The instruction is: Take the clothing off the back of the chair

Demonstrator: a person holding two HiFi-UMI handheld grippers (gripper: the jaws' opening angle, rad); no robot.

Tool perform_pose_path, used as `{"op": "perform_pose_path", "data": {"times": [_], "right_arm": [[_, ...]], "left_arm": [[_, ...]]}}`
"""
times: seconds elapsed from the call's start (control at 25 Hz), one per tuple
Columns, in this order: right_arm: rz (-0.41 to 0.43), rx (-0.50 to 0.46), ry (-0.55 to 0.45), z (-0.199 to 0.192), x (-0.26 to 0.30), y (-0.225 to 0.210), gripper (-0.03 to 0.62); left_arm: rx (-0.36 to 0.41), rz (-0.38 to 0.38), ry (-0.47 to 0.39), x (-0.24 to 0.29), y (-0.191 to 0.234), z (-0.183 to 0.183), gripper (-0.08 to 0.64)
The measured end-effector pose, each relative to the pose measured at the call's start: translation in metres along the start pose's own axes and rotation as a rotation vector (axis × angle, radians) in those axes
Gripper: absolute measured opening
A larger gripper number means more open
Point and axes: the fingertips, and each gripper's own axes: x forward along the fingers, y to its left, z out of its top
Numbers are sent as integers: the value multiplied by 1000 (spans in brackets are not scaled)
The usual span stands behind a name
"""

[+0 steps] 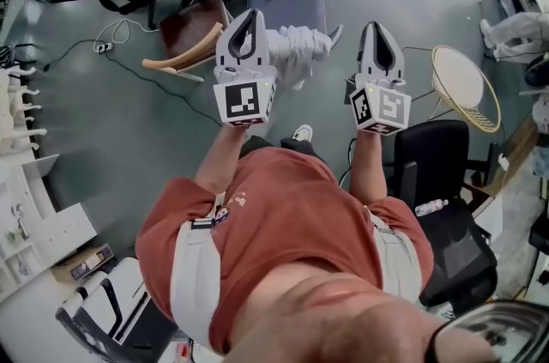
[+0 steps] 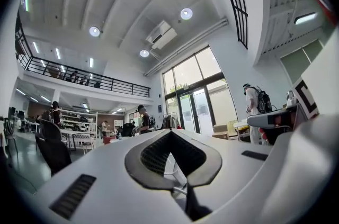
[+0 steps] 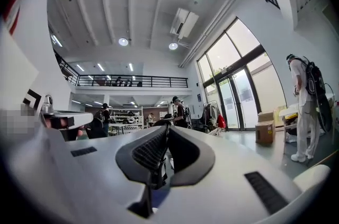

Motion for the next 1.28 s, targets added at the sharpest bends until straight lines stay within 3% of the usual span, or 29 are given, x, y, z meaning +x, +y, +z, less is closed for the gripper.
{"op": "perform_pose_path", "data": {"times": [0.12, 0.36, 0.68, 0.96, 1.2, 1.28], "right_arm": [[44, -10, -14, 6, 17, 12, 29], [100, -58, -53, 27, 43, 49, 29], [130, -90, -45, 26, 63, 84, 29], [163, -124, 23, -2, 69, 109, 31], [219, -225, 102, -47, 72, 132, 34], [285, -210, 170, -71, 72, 142, 99]], "left_arm": [[-11, 27, 14, 1, 12, -1, 14], [-23, 52, -43, 6, 50, 13, 14], [-26, 72, -48, 3, 84, 10, 14], [-24, 59, -7, -6, 97, -9, 14], [-27, 44, 21, -13, 103, -28, 14], [-26, 38, 10, -17, 103, -33, 14]]}}
